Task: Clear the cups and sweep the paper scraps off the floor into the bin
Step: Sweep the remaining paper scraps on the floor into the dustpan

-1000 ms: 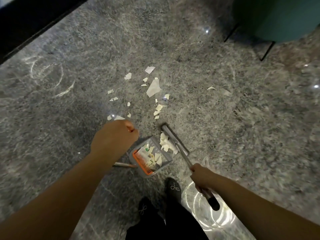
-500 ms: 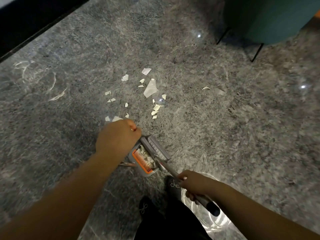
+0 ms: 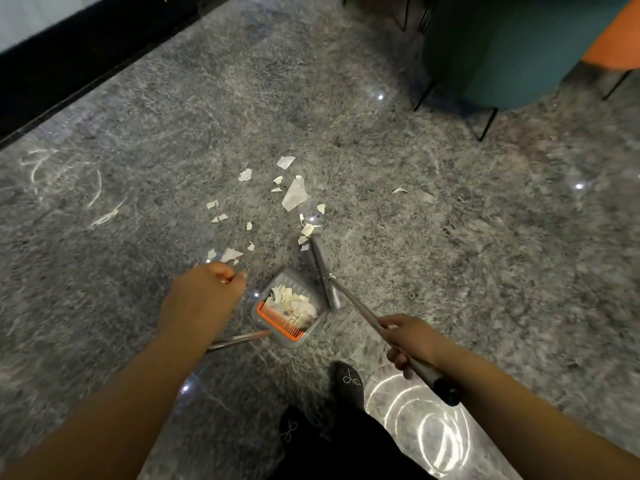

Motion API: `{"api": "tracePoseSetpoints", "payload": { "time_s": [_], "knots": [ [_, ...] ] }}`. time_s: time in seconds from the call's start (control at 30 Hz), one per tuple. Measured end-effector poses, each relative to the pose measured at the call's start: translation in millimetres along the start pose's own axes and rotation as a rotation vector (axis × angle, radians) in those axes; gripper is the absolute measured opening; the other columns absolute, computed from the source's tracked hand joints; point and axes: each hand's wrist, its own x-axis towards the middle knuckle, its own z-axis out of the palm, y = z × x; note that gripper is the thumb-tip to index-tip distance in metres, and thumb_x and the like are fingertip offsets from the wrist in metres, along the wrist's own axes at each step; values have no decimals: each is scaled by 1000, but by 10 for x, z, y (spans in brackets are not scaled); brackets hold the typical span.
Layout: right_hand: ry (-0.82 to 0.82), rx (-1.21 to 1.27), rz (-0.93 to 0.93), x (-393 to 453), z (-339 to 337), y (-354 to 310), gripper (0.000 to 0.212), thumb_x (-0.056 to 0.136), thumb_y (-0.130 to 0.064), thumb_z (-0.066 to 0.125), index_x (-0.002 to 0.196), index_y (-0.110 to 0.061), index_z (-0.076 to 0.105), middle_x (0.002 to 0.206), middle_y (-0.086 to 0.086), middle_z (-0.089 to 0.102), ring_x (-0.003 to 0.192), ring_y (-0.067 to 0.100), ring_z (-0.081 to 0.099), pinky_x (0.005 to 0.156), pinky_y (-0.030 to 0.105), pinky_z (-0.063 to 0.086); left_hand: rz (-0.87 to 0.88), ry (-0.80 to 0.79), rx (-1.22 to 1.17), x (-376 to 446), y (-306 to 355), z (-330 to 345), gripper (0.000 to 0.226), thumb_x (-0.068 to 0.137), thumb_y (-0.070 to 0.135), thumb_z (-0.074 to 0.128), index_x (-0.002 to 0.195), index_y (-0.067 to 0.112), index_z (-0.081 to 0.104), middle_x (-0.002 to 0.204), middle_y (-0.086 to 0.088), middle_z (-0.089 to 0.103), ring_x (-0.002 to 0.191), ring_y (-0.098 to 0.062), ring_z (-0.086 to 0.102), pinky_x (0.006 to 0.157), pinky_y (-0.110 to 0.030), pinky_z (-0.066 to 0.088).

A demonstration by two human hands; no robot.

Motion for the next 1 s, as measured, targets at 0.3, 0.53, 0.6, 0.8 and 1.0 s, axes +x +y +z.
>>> {"api": "tracePoseSetpoints", "payload": {
  "time_s": [0.3, 0.53, 0.6, 0.8, 1.0],
  "knots": [
    [92, 82, -132, 311, -349, -477, 24, 97, -1, 36, 95, -16, 55, 58, 10, 41, 28, 10, 36, 32, 17, 32, 60, 51, -36, 168, 273, -93, 32, 93, 41, 60, 70, 18, 66, 64, -3, 62, 64, -21, 59, 64, -34, 47],
    [157, 104, -130, 1031, -1163, -1122, 19, 98, -2, 38, 105, -15, 51, 59, 11, 43, 28, 11, 37, 36, 19, 34, 33, 34, -31, 650, 1016, -4, 26, 90, 45, 62, 77, 24, 68, 67, 2, 65, 67, -19, 61, 69, -32, 51],
    [162, 72, -113, 1269, -1495, -1364, 25, 99, -3, 36, 115, -15, 50, 60, 11, 42, 28, 12, 37, 37, 20, 35, 26, 32, -32, 813, 1342, 66, 23, 90, 47, 61, 80, 28, 70, 71, 3, 66, 71, -20, 62, 77, -37, 54],
    [202, -50, -95, 1809, -2431, -2097, 29, 97, 0, 32, 119, -1, 51, 60, 13, 42, 27, 15, 39, 36, 22, 36, -40, 53, -27, 1226, 2270, 266, 27, 90, 46, 62, 74, 27, 70, 67, 3, 65, 66, -20, 62, 70, -33, 53],
    [285, -147, -68, 2378, -3162, -2718, 26, 98, -2, 35, 118, 3, 50, 60, 16, 48, 40, 22, 42, 40, 27, 39, -119, 73, 16, 1463, 2829, 358, 23, 90, 44, 63, 71, 32, 65, 64, 8, 62, 63, -14, 59, 62, -27, 46]
  ]
}}
